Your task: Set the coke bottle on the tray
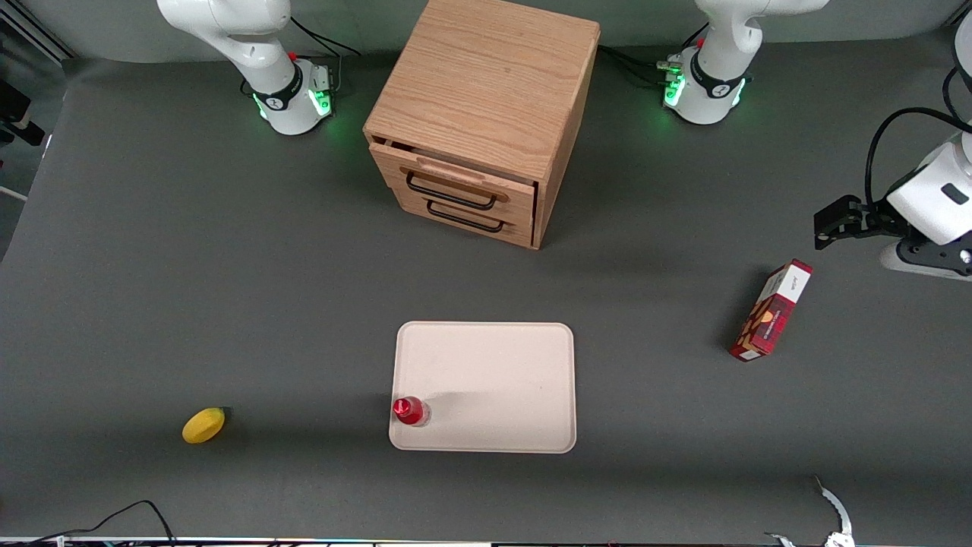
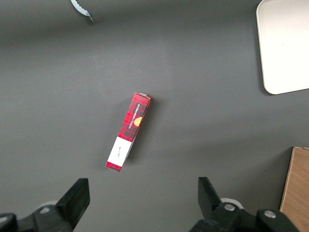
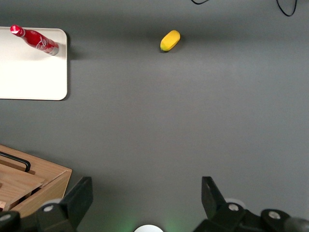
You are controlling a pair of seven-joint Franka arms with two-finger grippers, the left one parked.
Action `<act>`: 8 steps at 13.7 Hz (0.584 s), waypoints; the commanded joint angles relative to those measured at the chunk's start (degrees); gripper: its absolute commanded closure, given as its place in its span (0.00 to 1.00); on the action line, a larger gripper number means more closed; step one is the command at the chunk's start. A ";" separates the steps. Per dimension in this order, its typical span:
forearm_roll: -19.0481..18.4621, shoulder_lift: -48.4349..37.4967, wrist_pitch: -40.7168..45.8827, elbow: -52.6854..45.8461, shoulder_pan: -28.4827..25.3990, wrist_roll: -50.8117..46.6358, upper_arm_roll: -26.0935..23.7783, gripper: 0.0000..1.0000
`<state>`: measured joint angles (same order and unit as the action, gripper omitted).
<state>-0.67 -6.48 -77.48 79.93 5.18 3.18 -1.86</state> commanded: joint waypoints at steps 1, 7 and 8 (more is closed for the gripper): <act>0.84 -0.11 -0.65 0.40 1.59 0.68 -1.48 0.00; 1.11 0.24 -7.58 6.45 1.15 -0.02 -3.23 0.00; 1.02 0.24 -8.38 7.42 1.41 -0.19 -4.19 0.00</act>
<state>-0.55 -5.70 -83.61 84.83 5.48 3.18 -4.08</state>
